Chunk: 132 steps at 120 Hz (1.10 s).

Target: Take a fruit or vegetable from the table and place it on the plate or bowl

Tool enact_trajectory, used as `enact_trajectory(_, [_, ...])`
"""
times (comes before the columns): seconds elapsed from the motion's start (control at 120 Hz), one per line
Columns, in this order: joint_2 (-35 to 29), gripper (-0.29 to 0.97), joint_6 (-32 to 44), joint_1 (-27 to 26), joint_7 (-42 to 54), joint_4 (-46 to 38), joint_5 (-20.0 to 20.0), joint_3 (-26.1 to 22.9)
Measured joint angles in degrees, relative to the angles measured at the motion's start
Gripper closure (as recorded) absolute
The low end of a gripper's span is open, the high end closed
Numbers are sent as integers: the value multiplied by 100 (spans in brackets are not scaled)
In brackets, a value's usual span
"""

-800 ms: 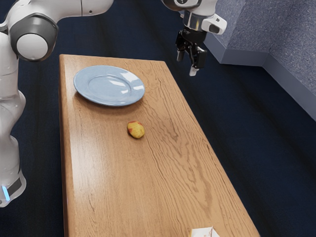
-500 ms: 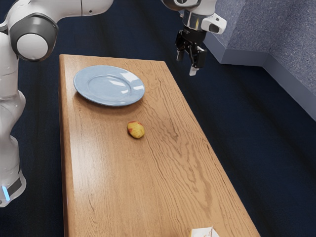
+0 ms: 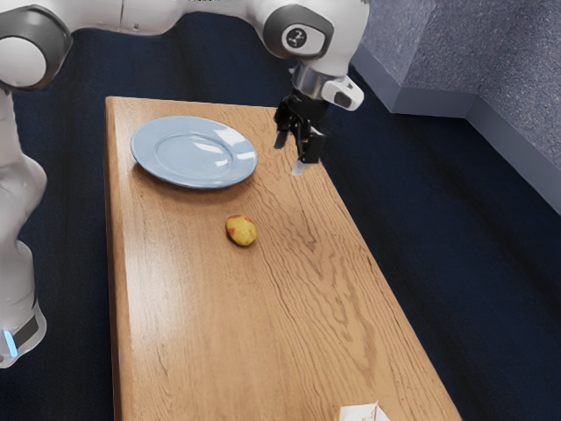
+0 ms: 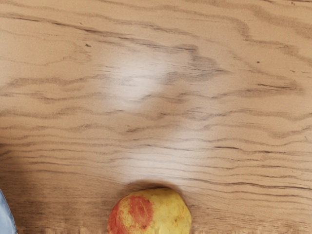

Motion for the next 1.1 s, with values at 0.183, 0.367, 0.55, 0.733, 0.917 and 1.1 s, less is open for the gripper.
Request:
enact_trajectory(0.183, [-977,0,772,89,-4,-1780,242,49])
enact_trajectory(0.367, [-1360,0,1617,39,-8,-2813,305,21])
enact_trajectory(0.55, [-1504,0,2076,17,-14,-3143,273,-28])
enact_trajectory(0.733, [-1593,0,2309,24,-16,-3350,261,-79])
enact_trajectory(0.917, [-1635,0,2396,41,-15,-3406,265,-75])
enact_trajectory(1.1, [-1653,0,2426,88,-13,-3458,266,-27])
